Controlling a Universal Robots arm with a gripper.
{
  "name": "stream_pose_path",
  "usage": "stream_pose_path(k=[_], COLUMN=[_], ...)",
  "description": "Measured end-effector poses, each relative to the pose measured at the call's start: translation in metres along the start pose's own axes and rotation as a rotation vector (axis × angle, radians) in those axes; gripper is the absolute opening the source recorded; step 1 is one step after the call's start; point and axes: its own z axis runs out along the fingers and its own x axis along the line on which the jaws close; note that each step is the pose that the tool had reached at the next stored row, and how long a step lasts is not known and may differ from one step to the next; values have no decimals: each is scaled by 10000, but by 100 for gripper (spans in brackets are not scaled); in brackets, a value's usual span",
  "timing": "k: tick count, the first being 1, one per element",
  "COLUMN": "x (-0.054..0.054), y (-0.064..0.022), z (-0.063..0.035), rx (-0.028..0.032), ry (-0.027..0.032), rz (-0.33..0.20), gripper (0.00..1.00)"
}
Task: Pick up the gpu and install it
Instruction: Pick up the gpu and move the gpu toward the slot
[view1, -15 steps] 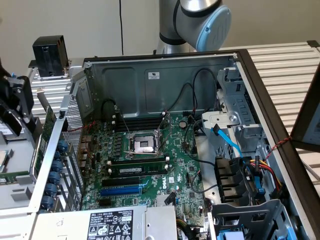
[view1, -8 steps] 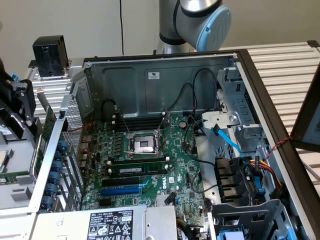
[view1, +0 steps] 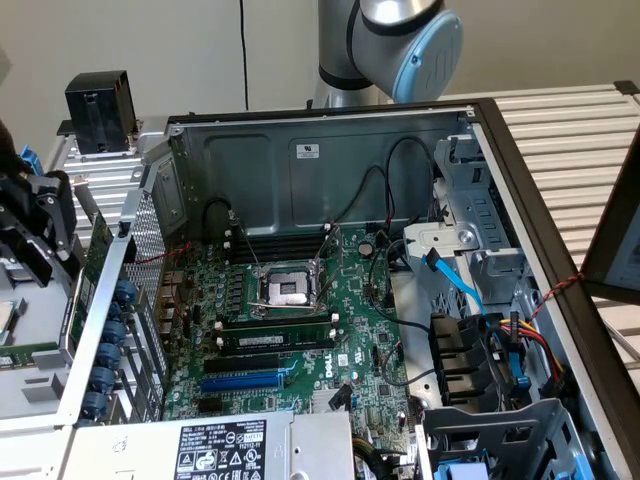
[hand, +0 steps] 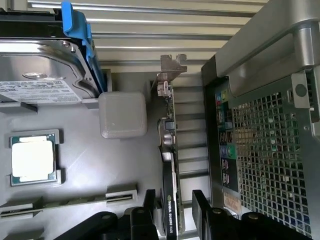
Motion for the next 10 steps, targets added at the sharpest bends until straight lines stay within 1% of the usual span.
stream_pose_path(k=[1,2,3,7,9,10], x=[1,1,3,8,-2,-5], y=[-2,-8,-11,-19,-21,-23], z=[9,20,35,98,117,128], rx=[-57,-95,-112,-122,-127,-131], ry=[3,6,5,-2,-1,0], rz=[11,18,22,23,24,24], gripper=[42,42,42,42,44,51])
